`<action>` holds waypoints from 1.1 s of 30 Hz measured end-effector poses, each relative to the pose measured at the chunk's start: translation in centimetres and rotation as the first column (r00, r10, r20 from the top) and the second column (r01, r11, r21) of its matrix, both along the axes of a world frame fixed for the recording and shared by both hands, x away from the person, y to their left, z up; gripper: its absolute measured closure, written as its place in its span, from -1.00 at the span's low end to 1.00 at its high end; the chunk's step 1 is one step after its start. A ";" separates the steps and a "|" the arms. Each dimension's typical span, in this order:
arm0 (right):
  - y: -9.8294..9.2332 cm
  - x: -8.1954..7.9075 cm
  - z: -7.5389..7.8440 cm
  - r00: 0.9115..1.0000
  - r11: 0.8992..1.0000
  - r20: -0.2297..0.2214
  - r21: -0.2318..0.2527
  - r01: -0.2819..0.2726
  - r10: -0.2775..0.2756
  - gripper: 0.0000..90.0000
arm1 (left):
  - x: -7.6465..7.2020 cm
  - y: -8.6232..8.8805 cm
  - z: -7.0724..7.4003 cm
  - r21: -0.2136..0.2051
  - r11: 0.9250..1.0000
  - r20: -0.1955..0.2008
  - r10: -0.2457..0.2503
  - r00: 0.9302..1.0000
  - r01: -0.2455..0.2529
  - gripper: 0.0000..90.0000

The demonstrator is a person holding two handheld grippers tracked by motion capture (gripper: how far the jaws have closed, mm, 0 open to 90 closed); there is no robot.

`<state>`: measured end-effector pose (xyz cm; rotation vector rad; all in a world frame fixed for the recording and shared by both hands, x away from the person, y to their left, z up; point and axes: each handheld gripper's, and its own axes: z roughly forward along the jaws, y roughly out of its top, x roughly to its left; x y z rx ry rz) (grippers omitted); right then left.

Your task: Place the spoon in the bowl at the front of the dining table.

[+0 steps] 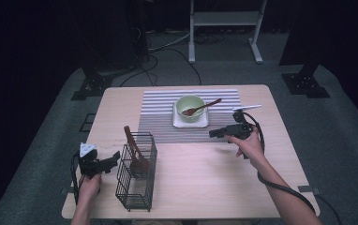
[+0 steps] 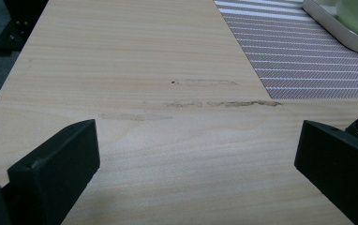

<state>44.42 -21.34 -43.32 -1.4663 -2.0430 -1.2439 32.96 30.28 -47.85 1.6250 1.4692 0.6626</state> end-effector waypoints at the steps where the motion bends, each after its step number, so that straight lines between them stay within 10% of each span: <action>1: 0.0 -0.2 0.0 1.000 1.000 0.001 0.000 -0.002 0.002 -0.22 | 0.0 0.0 0.0 0.000 1.000 0.000 0.000 1.000 0.000 -1.00; 33: -0.3 -4.1 -0.6 0.997 0.996 0.006 0.026 -0.083 0.083 -0.24 | 0.0 0.0 0.0 0.003 1.000 -0.001 0.001 1.000 -0.001 -1.00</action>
